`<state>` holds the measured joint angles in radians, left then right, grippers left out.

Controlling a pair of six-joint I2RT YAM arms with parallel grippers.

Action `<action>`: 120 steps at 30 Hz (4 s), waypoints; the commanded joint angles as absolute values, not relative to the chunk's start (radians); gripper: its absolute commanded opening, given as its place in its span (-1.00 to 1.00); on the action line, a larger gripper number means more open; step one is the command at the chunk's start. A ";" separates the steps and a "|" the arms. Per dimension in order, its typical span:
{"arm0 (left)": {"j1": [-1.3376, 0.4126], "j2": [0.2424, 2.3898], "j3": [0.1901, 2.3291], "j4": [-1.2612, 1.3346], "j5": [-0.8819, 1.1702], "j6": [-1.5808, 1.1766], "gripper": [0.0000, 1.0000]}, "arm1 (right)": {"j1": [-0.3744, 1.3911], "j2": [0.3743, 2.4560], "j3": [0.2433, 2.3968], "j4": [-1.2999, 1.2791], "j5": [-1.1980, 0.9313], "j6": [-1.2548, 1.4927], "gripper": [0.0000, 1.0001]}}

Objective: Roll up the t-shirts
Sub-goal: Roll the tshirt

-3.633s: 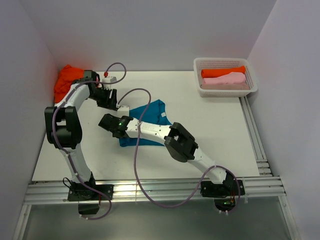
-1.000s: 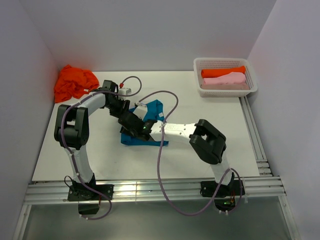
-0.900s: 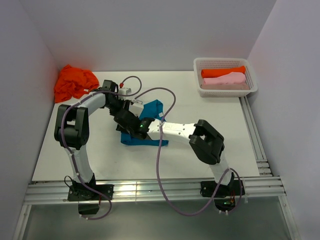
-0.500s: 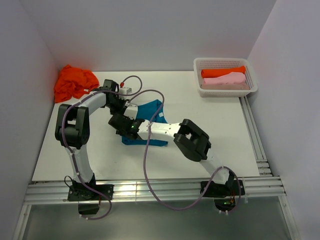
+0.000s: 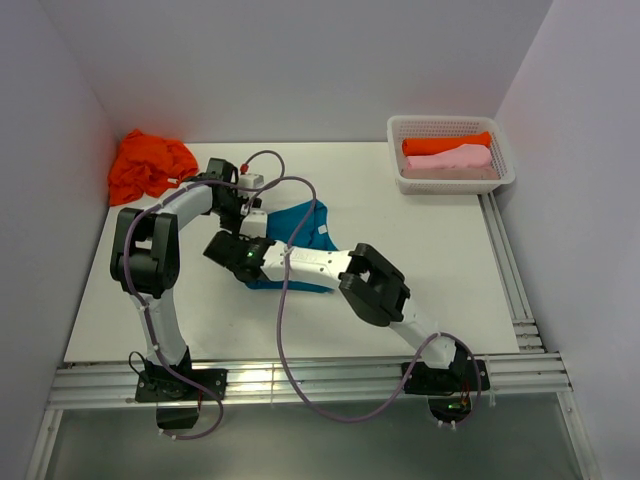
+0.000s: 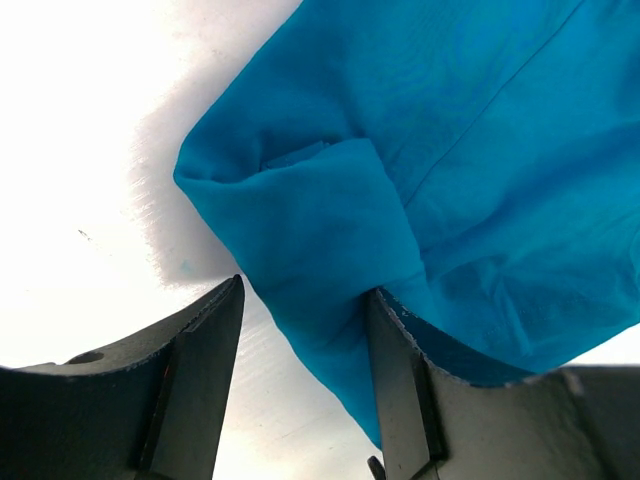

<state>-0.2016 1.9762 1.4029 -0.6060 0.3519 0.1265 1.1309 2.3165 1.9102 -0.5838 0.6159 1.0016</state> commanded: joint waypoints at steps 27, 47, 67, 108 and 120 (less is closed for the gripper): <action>-0.183 2.013 1.606 -0.753 0.465 0.189 0.34 | 1.137 2.450 1.998 -0.825 0.575 0.997 -0.29; -0.046 1.881 1.500 -0.796 0.592 0.276 0.33 | 0.917 2.086 0.988 0.744 -0.188 1.262 -0.56; -0.150 1.936 1.351 -0.624 0.489 0.176 0.25 | 0.865 2.094 0.948 0.706 -0.139 1.364 -0.28; -0.183 1.956 1.414 -0.632 0.391 0.167 0.22 | 1.111 2.282 1.899 -0.689 0.649 1.037 -0.05; -0.181 1.968 1.493 -0.686 0.416 0.181 0.25 | 1.111 2.414 2.042 -0.804 0.583 0.999 0.03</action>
